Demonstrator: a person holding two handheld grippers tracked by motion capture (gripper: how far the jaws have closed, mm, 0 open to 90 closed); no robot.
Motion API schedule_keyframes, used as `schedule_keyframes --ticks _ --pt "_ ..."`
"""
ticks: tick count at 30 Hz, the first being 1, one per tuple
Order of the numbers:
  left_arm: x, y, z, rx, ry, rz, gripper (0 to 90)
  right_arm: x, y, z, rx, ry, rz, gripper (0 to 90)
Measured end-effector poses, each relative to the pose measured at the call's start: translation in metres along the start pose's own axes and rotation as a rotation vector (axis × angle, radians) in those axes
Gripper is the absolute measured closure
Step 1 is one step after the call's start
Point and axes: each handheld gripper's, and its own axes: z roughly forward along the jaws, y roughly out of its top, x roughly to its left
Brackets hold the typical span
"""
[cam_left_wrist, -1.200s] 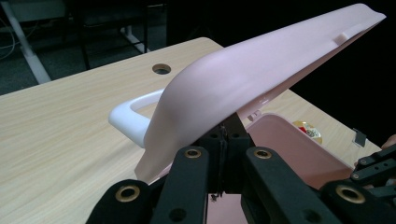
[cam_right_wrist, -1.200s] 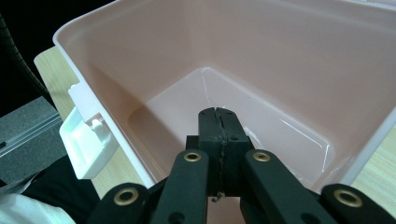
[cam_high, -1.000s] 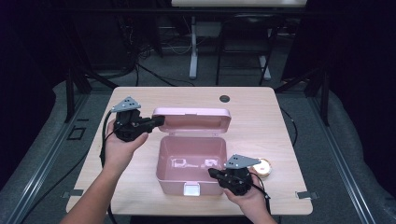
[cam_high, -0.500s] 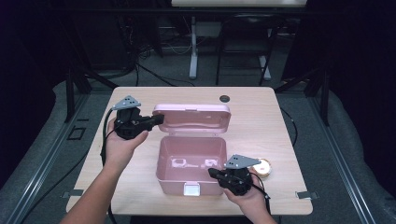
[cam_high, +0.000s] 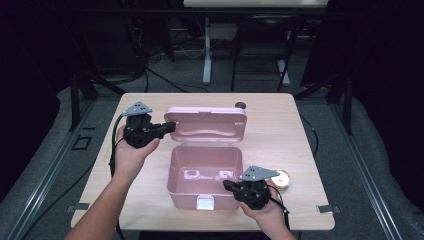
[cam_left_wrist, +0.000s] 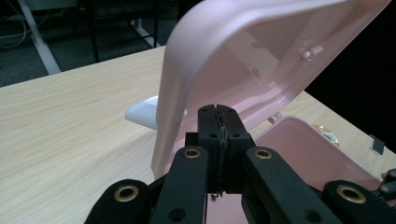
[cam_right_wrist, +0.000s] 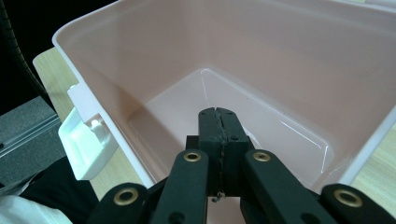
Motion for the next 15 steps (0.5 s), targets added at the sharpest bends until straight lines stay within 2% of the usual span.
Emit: schedule_keyframes --ticks 8,15 --pt "0.0025 -0.0009 0.0036 0.008 0.01 -0.004 89.1 0.0002 -0.0003 -0.0002 -0.002 -0.001 0.002 90.0" --pt "0.0087 -0.0091 0.0087 0.02 0.015 -0.025 88.9 0.0003 -0.0005 -0.0001 -0.002 -0.001 0.003 90.0"
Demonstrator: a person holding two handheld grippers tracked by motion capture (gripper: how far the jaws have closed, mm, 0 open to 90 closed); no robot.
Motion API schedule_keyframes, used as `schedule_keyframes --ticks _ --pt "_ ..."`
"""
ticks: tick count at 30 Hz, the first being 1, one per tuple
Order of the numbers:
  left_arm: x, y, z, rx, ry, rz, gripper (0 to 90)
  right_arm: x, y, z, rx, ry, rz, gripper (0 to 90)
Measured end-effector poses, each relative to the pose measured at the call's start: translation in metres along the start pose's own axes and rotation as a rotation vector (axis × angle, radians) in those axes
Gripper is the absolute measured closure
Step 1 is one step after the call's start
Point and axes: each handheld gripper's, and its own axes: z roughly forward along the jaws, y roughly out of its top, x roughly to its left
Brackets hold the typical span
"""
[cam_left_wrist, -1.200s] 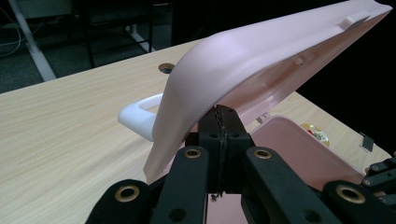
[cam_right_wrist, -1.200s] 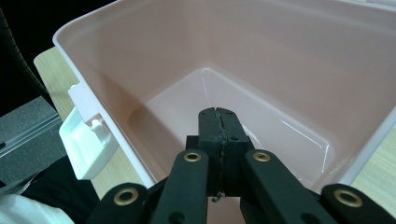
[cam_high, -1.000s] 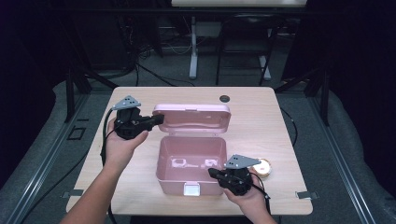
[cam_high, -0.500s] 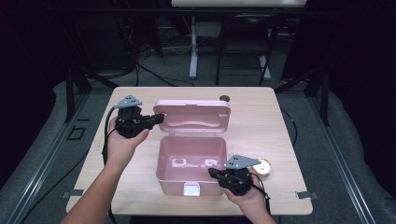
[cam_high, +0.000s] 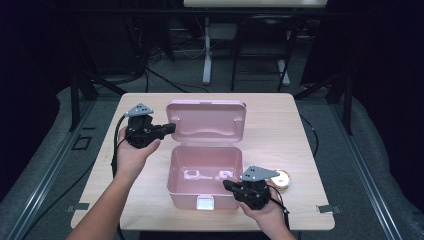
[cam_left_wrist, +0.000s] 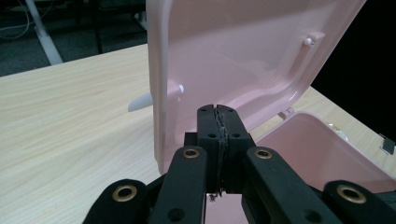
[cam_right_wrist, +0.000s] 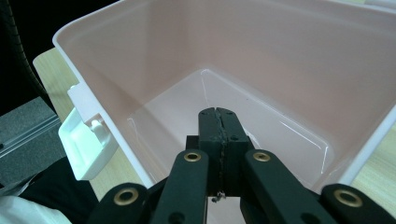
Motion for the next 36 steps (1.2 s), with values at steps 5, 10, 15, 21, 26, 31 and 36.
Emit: schedule_keyframes --ticks 5,10,15,21,26,31,36 --pt "0.002 -0.005 0.001 0.009 0.001 -0.001 88.6 0.0 0.0 0.0 -0.001 -0.003 -0.003 90.0" --pt "0.004 -0.012 0.001 0.011 -0.001 -0.011 88.0 0.0 0.0 0.0 -0.005 -0.002 -0.004 90.0" --pt "0.005 -0.019 0.0 0.013 -0.008 -0.009 87.7 0.0 -0.001 0.0 -0.011 -0.001 -0.005 90.0" --pt "0.0 -0.03 -0.003 0.019 -0.013 0.012 85.7 0.001 -0.001 0.0 -0.009 -0.008 -0.014 90.0" --pt "-0.003 -0.037 -0.01 0.014 -0.015 0.035 84.2 0.001 -0.001 0.001 -0.016 -0.014 -0.021 90.0" --pt "-0.008 -0.047 -0.013 0.009 -0.027 0.045 76.9 0.001 -0.002 0.001 -0.021 -0.016 -0.009 89.0" --pt "-0.011 -0.065 -0.012 0.03 -0.019 0.038 66.8 0.001 -0.002 0.001 -0.029 -0.007 0.01 87.0"
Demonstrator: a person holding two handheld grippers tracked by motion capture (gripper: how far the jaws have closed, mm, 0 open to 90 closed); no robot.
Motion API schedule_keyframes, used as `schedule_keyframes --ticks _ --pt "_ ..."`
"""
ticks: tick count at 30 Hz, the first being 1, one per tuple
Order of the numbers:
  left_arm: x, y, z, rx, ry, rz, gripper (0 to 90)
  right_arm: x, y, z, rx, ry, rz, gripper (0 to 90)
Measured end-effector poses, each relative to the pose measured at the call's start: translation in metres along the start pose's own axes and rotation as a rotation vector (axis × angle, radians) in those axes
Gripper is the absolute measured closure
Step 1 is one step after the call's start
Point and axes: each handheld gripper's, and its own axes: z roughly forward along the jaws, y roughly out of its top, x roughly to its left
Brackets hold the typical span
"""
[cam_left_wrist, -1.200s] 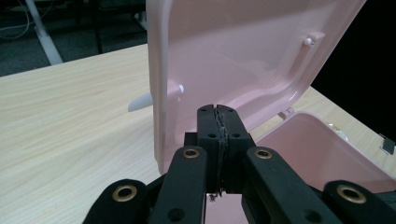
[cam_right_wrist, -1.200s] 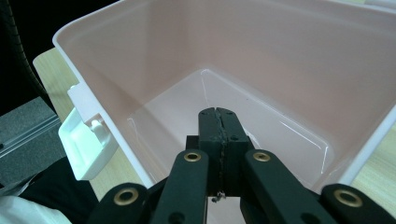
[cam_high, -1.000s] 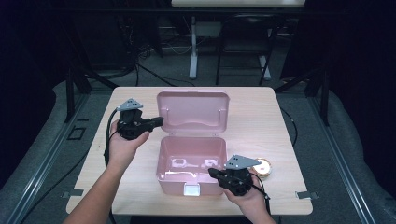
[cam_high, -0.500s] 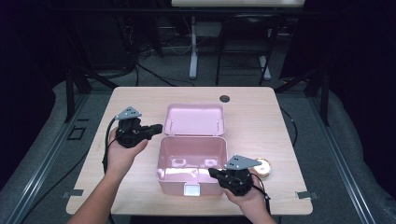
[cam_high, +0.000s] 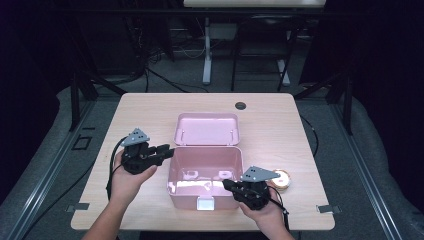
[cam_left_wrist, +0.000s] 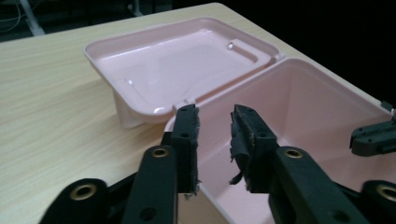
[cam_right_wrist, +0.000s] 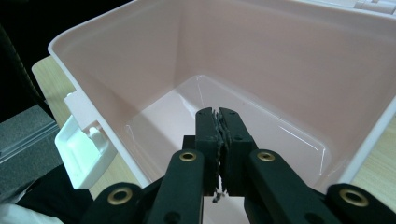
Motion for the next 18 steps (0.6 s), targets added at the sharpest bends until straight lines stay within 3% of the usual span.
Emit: schedule_keyframes --ticks 5,11,18 --pt "-0.001 -0.015 0.004 0.009 0.01 -0.021 63.7 0.0 0.0 0.0 -0.003 0.003 0.005 86.2" --pt "-0.001 -0.023 0.006 0.015 0.02 -0.034 62.4 0.0 0.0 0.0 -0.004 0.001 0.006 86.0" --pt "-0.002 -0.03 0.011 0.053 0.02 -0.047 64.0 0.0 -0.001 0.0 -0.01 0.001 0.008 85.5"
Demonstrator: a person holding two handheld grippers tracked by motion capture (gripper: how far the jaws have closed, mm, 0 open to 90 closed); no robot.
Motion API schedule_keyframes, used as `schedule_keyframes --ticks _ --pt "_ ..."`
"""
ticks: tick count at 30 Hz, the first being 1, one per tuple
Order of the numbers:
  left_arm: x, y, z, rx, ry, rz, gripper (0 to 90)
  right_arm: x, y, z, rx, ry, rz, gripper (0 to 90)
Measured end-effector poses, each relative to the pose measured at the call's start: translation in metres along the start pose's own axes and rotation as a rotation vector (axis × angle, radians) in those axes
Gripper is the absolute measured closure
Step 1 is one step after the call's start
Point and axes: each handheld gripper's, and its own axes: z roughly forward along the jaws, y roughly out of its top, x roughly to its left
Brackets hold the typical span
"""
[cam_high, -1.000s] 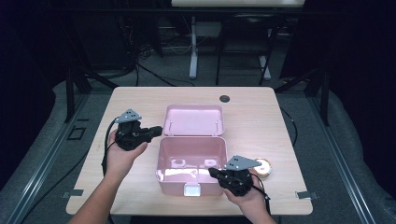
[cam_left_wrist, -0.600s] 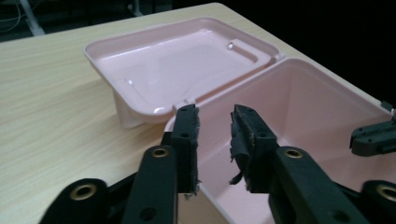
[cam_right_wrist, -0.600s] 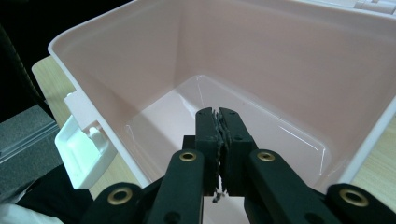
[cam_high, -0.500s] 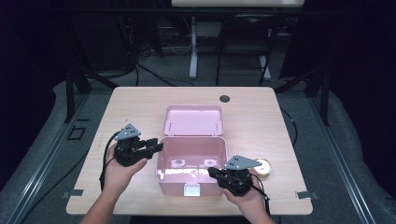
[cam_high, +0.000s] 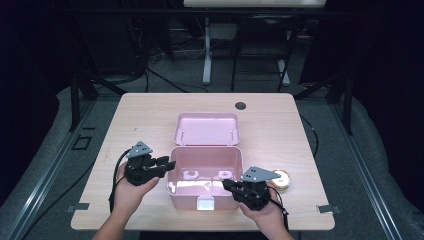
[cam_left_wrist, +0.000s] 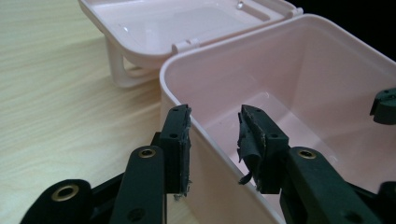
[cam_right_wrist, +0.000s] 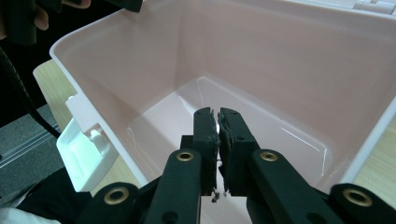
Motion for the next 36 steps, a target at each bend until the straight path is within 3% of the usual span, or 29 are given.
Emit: schedule_keyframes --ticks 4,10,36 --pt "0.0014 -0.0016 0.0003 0.002 -0.003 -0.022 66.5 0.0 -0.0002 0.0 -0.003 0.001 0.002 85.2" --pt "0.0012 -0.0022 0.0008 -0.019 0.007 -0.009 68.4 0.0002 -0.0001 0.0001 -0.005 0.0 0.006 84.4" --pt "-0.0057 -0.0038 0.0003 -0.027 0.009 0.01 70.2 -0.0018 0.0004 -0.0029 0.012 -0.01 -0.013 79.8"
